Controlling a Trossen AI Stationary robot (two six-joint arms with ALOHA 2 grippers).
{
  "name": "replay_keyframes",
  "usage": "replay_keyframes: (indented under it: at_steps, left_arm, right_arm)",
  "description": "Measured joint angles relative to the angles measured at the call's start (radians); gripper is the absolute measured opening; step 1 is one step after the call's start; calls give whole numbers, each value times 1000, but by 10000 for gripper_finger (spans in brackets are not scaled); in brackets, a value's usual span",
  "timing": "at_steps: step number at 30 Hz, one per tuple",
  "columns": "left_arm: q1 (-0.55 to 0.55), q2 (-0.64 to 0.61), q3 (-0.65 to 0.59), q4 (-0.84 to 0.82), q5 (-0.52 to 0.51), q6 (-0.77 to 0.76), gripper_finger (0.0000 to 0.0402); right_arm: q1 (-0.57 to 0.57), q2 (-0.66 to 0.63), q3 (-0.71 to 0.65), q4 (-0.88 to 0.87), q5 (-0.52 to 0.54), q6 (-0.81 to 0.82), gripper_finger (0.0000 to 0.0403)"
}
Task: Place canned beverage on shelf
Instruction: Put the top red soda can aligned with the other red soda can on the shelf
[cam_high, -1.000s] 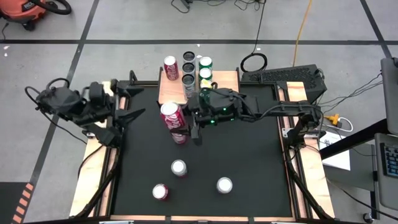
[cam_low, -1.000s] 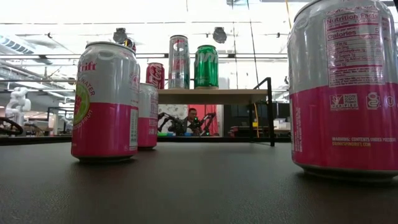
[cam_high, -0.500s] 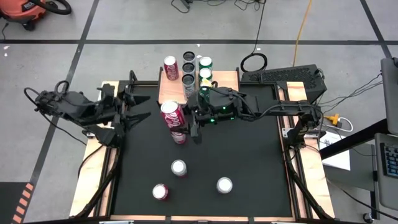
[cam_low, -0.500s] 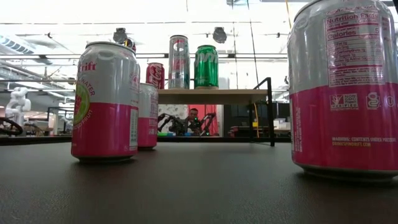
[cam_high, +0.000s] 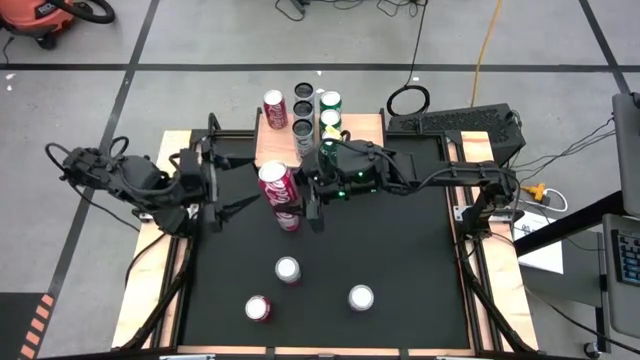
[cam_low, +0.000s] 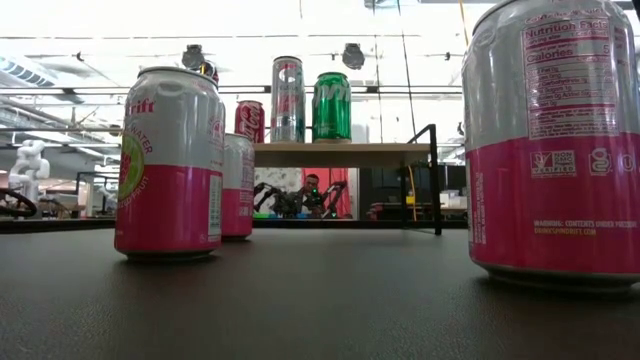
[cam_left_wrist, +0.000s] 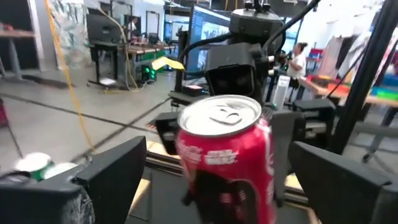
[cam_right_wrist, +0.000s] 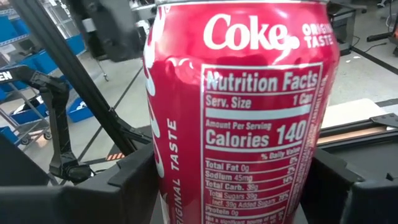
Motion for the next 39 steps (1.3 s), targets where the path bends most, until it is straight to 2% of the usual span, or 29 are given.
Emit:
replay_keyframes:
  at_steps: [8, 13, 18, 22, 39]
  left_arm:
    - [95, 12, 0, -3, 193, -210, 400]
    - [168, 12, 0, -1, 290, -223, 400]
    - [244, 19, 0, 9, 453, -226, 400]
    - [296, 36, 0, 8, 534, -249, 400]
    - [325, 73, 0, 60, 593, -276, 398]
  right_arm:
    - [0, 0, 0, 0, -1, 0, 277]
    - [0, 0, 0, 0, -3, 0, 277]
    - [0, 0, 0, 0, -3, 0, 277]
    - [0, 0, 0, 0, -3, 0, 277]
    - [0, 0, 0, -1, -1, -1, 277]
